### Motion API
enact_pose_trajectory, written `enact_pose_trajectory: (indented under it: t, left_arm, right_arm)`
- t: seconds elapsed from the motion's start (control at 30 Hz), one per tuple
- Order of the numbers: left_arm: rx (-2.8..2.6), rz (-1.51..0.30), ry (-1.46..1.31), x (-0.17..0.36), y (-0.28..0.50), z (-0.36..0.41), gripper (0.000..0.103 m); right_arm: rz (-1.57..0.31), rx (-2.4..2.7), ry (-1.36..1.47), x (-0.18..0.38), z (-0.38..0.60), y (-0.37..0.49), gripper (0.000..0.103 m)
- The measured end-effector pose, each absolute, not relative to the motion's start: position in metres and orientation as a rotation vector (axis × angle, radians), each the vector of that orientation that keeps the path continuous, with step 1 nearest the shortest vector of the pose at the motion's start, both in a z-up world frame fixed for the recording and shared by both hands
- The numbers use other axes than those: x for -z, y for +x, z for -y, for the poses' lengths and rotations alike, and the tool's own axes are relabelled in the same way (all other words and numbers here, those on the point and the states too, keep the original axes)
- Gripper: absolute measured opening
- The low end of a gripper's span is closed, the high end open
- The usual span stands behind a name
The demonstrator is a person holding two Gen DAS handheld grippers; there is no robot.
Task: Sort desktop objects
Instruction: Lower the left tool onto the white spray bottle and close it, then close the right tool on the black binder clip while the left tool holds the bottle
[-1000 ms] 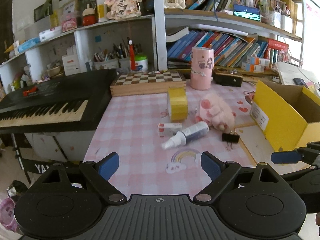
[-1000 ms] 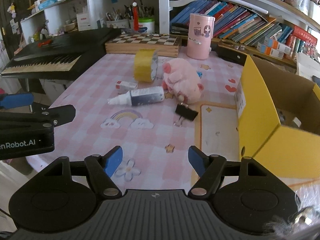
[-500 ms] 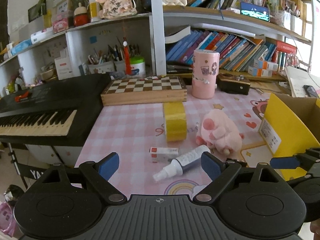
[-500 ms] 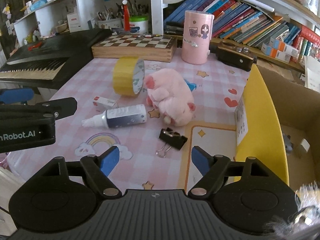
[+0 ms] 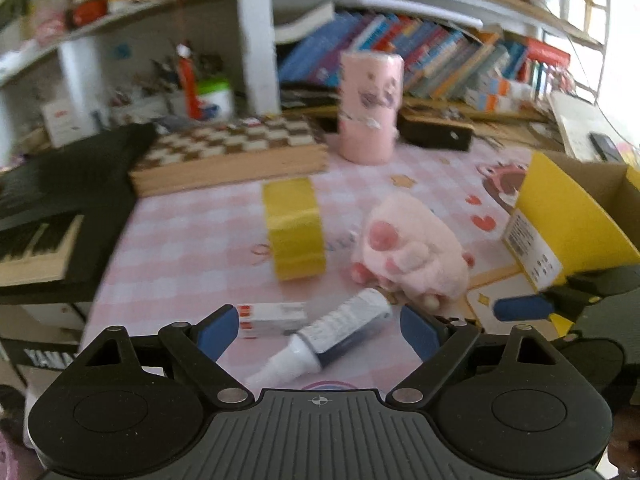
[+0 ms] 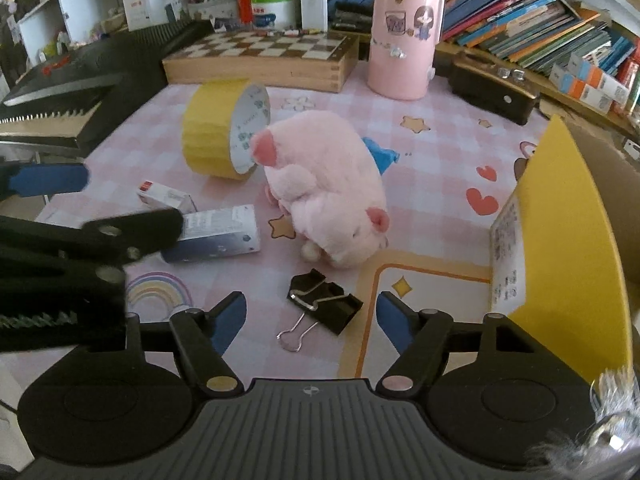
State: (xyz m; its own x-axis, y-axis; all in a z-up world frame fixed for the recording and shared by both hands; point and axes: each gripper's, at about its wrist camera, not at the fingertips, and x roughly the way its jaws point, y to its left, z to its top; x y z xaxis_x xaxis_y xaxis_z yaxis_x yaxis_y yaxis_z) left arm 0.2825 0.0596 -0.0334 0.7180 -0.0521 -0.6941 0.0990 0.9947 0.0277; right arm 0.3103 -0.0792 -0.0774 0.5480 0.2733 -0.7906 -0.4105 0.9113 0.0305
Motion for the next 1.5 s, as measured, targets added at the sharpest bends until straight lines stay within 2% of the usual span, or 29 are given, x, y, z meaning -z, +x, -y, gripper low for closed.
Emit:
enact_pose_trajectory:
  t: [0.1, 0.2, 0.37, 0.47, 0.5, 0.77, 0.9, 1.07, 1.17, 1.2, 1.5]
  left_arm:
    - [0.117, -0.814, 0.077, 0.045, 0.299, -0.056, 0.08]
    - [0.167, -0.885, 0.121, 0.059, 0.314, -0.048, 0.064]
    - [0.174, -0.911, 0.198, 0.068, 0.323, -0.043, 0.057]
    - [0.245, -0.962, 0.156, 0.064, 0.326, -0.044, 0.038]
    - [0.277, -0.975, 0.148, 0.064, 0.325, -0.043, 0.036]
    - [0.25, -0.964, 0.171, 0.077, 0.334, -0.035, 0.036]
    - [0.271, -0.956, 0.154, 0.077, 0.337, -0.039, 0.031]
    - [0.232, -0.92, -0.001, 0.06, 0.322, -0.061, 0.031]
    - [0.223, -0.912, -0.055, 0.049, 0.309, -0.073, 0.031]
    - [0.224, -0.912, -0.056, 0.046, 0.305, -0.073, 0.031]
    - [0.239, -0.876, -0.087, 0.033, 0.28, -0.078, 0.031]
  right_arm:
    - [-0.925, -0.418, -0.186, 0.086, 0.077, 0.317, 0.066]
    - [-0.948, -0.428, -0.193, 0.092, 0.077, 0.32, 0.063]
    - [-0.928, -0.445, -0.209, 0.093, 0.078, 0.318, 0.06]
    - [-0.918, -0.424, -0.211, 0.092, 0.082, 0.317, 0.058]
    - [-0.917, -0.415, -0.209, 0.092, 0.084, 0.316, 0.058]
    - [-0.893, -0.405, -0.188, 0.094, 0.085, 0.316, 0.061]
    - [-0.872, -0.415, -0.207, 0.094, 0.077, 0.314, 0.061]
    - [-0.873, -0.389, -0.19, 0.094, 0.076, 0.312, 0.061]
    - [-0.871, -0.368, -0.16, 0.095, 0.077, 0.313, 0.056]
    - [-0.865, -0.359, -0.147, 0.094, 0.078, 0.314, 0.045]
    - [-0.813, -0.324, -0.105, 0.076, 0.093, 0.309, 0.044]
